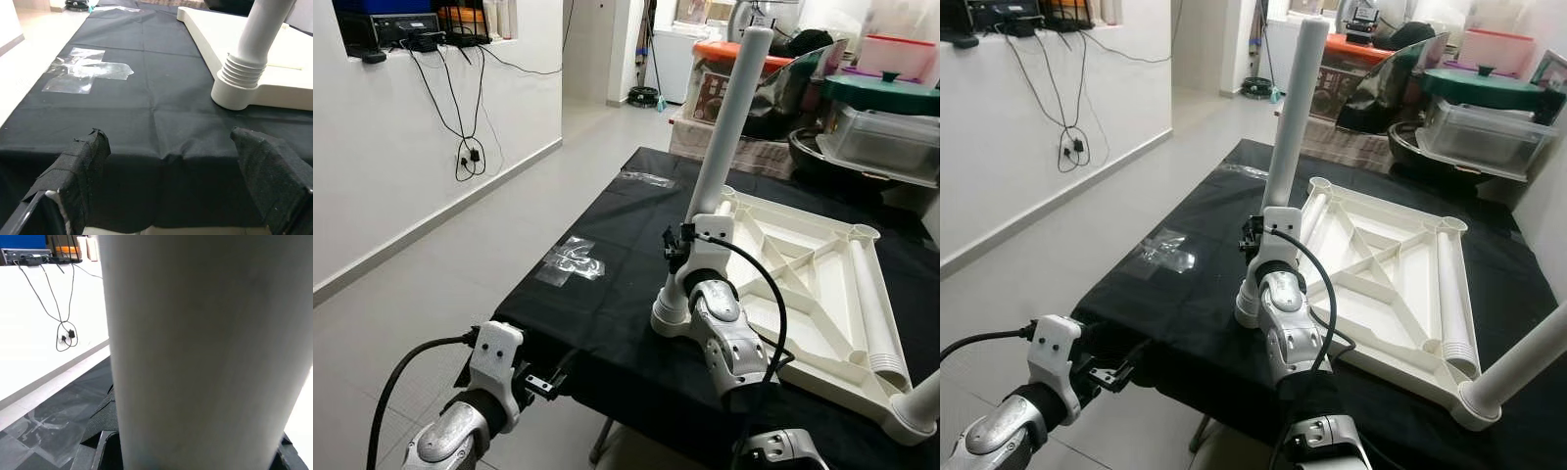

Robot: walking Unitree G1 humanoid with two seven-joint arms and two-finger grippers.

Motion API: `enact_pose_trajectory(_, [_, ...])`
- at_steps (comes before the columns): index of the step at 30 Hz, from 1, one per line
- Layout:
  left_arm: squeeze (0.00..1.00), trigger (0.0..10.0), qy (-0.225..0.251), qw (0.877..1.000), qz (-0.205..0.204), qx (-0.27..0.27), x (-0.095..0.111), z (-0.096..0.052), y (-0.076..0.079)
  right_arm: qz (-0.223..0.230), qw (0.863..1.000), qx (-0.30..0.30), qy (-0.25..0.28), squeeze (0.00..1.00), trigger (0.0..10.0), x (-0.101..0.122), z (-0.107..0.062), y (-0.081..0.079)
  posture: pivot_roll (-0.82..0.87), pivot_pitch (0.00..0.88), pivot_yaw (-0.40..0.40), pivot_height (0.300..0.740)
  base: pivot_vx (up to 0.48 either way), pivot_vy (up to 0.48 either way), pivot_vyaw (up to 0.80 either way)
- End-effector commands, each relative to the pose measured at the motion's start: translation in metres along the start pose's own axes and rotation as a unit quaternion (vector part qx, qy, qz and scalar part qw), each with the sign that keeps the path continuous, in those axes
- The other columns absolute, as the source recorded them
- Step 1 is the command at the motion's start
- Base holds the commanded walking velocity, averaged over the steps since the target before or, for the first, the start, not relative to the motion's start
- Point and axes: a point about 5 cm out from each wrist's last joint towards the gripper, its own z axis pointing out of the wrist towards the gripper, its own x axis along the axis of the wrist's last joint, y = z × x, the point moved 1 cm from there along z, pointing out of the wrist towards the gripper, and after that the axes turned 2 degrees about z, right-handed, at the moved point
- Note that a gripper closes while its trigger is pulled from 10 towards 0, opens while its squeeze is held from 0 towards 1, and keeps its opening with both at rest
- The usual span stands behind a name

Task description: Building children table

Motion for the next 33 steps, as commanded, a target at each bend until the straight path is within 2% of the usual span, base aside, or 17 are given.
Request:
enact_pose_trajectory(1, [0.0,10.0,-0.002,1.0,0.004,-0.003,-0.0018,0.0023,0.0024,-0.003,0.996,-0.029,-0.089,0.0,10.0,-0.0401,-0.0079,0.0155,0.07,0.0,-0.096,0.74,0.0,0.0,0.0])
enact_pose_trajectory(27, [0.0,10.0,0.01,1.0,-0.001,0.004,0.001,0.0045,-0.0002,-0.014,0.997,-0.024,-0.075,0.0,10.0,-0.0361,-0.0089,0.0151,0.07,0.0,-0.096,0.74,0.0,0.0,0.0])
enact_pose_trajectory(33, [0.0,10.0,0.015,1.0,-0.005,0.007,0.0027,0.0048,-0.0012,-0.015,0.997,-0.024,-0.074,0.0,10.0,-0.036,-0.0089,0.0152,0.07,0.0,-0.096,0.74,0.349,0.0,0.0])
